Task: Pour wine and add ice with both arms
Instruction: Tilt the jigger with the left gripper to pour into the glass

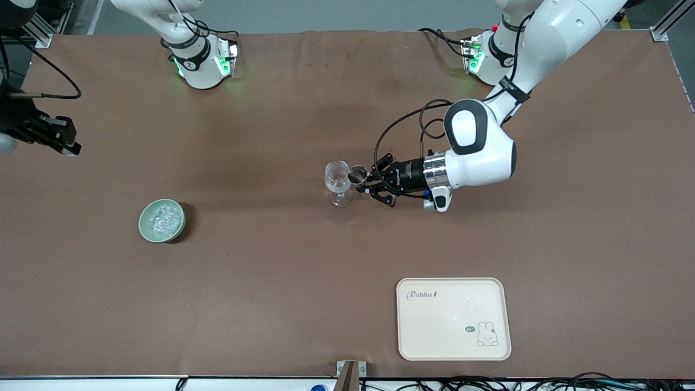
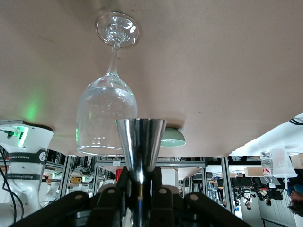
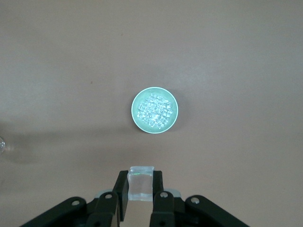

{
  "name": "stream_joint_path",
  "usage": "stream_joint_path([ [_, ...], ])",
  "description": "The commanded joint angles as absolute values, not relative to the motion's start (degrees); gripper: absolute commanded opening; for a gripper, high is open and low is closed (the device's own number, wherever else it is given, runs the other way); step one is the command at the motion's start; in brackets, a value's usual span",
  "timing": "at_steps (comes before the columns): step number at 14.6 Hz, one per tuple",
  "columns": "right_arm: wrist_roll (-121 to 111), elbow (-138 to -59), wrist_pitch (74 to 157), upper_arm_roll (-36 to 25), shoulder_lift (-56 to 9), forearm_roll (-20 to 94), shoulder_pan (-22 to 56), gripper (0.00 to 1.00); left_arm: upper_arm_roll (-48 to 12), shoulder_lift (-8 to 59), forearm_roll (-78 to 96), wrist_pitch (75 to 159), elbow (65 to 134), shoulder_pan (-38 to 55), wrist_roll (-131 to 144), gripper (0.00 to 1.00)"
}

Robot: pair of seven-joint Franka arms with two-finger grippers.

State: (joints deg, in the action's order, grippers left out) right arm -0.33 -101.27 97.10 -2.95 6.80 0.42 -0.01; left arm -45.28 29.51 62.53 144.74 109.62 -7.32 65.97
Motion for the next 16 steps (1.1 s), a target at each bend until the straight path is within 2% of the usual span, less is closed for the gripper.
stream_joint_path([
  [1,-0.79,-101.78,97.82,-3.08,7.03,0.62,0.18,0.05,-45.18,26.63,63.28,145.63,111.62,-7.03,67.15,0.00],
  [5,-0.79,-101.87,98.26,-3.08,6.94,0.62,0.18,0.05,-44.91,26.02,60.05,146.34,111.62,-5.89,71.26,0.00],
  [16,-0.79,-101.95,98.44,-3.08,6.86,0.62,0.18,0.05,-45.00,26.19,33.16,146.34,109.08,-2.73,95.78,0.00],
])
